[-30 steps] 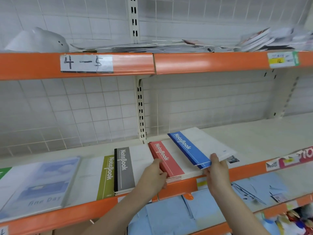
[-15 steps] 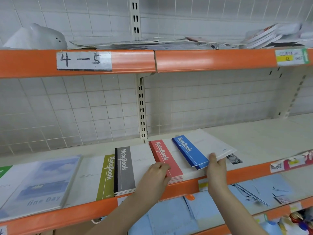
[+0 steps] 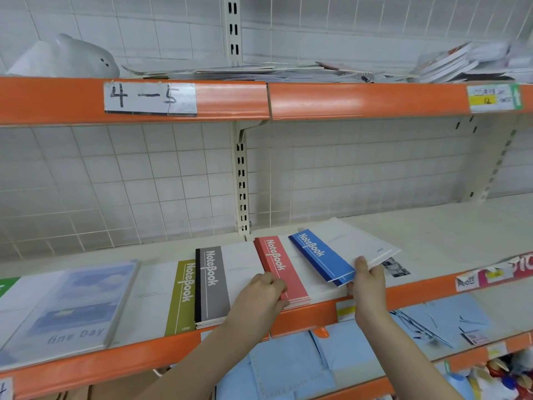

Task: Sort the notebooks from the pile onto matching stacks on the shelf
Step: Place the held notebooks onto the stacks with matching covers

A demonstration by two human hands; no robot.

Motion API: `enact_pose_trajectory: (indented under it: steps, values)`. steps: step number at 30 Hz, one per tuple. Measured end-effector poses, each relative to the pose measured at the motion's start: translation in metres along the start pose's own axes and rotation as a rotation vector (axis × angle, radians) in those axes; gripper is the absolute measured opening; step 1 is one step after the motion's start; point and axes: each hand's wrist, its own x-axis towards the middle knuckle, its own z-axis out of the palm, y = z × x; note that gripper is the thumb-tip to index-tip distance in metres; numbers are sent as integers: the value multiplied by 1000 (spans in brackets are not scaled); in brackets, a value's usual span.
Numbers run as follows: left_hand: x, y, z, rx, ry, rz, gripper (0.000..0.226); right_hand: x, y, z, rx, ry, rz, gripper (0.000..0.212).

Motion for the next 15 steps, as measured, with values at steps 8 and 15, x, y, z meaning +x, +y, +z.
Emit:
enact_pose_trajectory:
  steps: [8, 15]
  values:
    - [-9, -3, 2, -56, 149, 53, 48, -14, -14, 10, 59, -18, -73, 18]
    - [-23, 9, -47, -1231, 149, -446, 26, -69, -19, 54, 170, -269, -80, 20]
